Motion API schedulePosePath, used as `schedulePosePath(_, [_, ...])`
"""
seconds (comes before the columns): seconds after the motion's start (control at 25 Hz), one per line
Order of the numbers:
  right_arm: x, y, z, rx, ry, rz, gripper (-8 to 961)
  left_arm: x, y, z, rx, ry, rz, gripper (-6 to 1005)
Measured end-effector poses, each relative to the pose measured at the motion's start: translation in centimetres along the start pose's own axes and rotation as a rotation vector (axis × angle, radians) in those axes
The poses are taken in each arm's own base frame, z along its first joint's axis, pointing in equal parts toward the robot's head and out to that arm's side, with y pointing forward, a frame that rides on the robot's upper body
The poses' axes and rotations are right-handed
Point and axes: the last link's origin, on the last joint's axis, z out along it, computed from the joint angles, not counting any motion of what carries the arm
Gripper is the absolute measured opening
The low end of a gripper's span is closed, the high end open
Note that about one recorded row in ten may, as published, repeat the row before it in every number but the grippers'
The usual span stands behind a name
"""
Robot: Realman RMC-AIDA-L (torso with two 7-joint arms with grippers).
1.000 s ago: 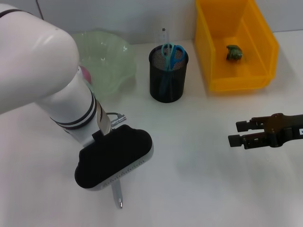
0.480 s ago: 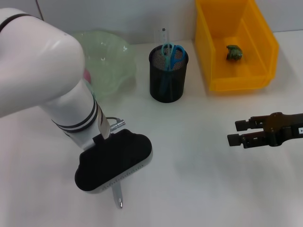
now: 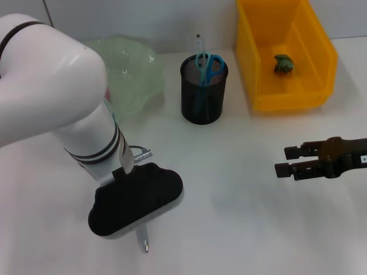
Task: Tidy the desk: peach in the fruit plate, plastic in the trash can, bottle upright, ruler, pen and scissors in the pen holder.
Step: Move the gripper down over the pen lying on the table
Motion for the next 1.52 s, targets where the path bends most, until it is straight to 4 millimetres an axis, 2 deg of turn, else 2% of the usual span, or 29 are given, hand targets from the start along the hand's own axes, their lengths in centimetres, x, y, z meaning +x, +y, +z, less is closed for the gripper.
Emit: schedulePosePath(1.52, [0.88, 0.19, 0.87, 0.001, 0.001, -0.005, 806, 0.43, -0.59, -0.01, -0.062, -0.041, 0.082, 601])
